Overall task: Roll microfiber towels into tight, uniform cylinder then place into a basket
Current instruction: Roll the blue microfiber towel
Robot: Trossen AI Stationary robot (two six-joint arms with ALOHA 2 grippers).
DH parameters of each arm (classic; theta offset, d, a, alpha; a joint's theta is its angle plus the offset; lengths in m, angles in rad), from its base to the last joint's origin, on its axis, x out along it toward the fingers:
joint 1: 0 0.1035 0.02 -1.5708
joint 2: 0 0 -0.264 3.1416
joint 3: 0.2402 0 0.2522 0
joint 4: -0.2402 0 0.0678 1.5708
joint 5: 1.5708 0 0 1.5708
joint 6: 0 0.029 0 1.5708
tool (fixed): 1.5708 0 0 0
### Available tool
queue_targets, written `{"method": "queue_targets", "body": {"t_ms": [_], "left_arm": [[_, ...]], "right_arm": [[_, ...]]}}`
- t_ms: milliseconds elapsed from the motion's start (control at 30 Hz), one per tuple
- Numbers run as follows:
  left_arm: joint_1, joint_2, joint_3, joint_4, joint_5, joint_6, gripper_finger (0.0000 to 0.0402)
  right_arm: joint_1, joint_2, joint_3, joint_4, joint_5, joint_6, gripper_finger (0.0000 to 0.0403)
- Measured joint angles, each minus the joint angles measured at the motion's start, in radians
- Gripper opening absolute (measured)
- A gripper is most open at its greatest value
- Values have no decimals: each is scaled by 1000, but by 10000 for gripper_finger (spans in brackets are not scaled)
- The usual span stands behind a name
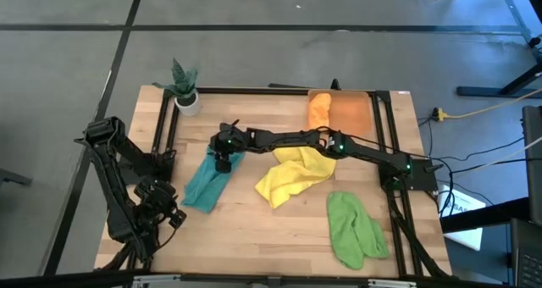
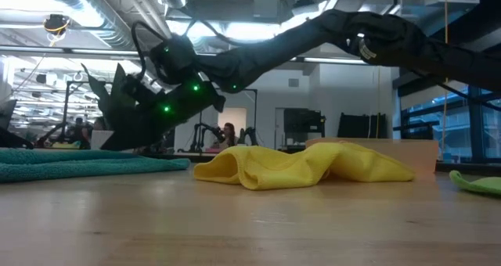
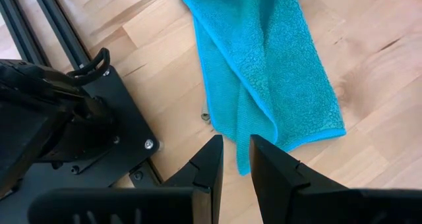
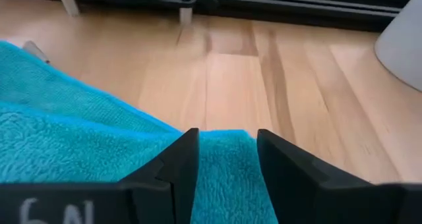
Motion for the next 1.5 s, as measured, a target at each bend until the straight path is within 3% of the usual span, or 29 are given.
{"method": "queue_targets", "body": {"t_ms": [233,500,967,1500], "left_arm": [[0,0,0,0,0,0,65],[0,0,0,4,0,0,65],[0,0,0,8,0,0,65],[0,0,0,21,0,0,65]], "right_arm": [[-1,11,0,-11,1,-1,157],[-1,11,0,-30,98,22,148],[-1,11,0,-40,19,-3,7],[-2,8,0,24,19,-4,30]]}}
